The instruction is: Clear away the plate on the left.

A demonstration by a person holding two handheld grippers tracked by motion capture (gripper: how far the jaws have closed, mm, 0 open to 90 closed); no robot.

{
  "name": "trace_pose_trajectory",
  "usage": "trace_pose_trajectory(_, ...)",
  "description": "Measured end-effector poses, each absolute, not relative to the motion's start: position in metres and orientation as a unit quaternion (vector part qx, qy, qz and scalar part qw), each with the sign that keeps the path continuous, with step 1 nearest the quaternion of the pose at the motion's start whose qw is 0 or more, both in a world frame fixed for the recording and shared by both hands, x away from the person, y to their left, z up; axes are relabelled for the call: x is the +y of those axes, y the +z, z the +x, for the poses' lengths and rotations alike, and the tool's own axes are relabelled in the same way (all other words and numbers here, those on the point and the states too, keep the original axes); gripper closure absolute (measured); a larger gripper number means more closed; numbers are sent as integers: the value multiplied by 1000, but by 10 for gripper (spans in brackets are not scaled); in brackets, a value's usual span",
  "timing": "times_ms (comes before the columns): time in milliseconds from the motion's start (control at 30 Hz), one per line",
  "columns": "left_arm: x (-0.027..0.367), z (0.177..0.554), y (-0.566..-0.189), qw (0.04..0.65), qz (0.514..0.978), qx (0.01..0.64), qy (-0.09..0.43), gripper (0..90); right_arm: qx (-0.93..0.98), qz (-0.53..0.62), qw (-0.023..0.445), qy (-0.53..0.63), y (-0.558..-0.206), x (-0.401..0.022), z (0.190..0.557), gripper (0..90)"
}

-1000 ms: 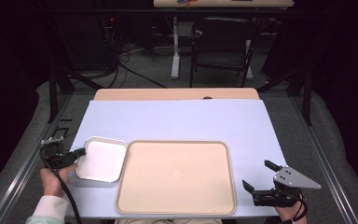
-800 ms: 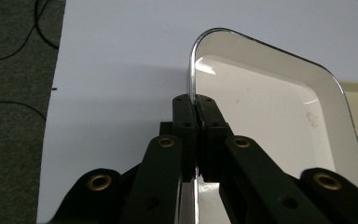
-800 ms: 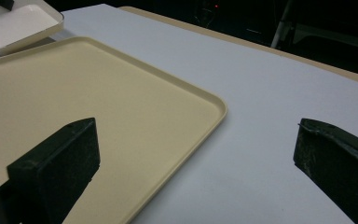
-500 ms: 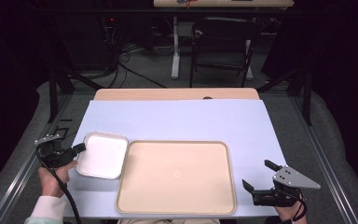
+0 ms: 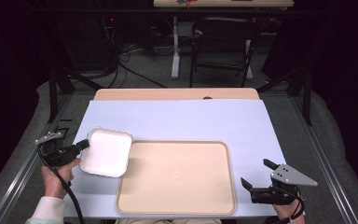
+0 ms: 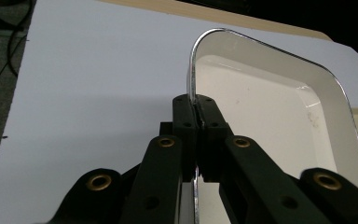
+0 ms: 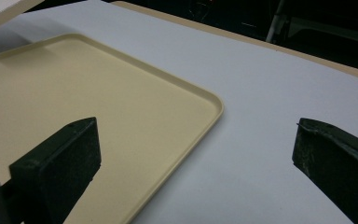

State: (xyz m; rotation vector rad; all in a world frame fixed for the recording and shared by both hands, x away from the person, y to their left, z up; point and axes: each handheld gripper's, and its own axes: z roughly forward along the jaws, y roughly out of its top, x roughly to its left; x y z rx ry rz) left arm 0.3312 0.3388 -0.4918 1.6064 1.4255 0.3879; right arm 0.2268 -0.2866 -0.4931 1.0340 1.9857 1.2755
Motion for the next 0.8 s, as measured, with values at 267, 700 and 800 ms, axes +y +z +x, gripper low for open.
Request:
trace_pose_trajectory(267, 328, 332, -488, 471, 657, 568, 157, 881, 744, 387, 275, 470, -493, -282, 232, 3)
trace_pose_trajectory(700, 309, 337, -486, 476, 666, 554, 154, 881, 753, 374, 276, 465, -489, -266, 245, 1)
trace_pose_trajectory(800, 304, 337, -485, 477, 667, 552, 152, 881, 754, 371, 274, 468, -488, -261, 249, 0)
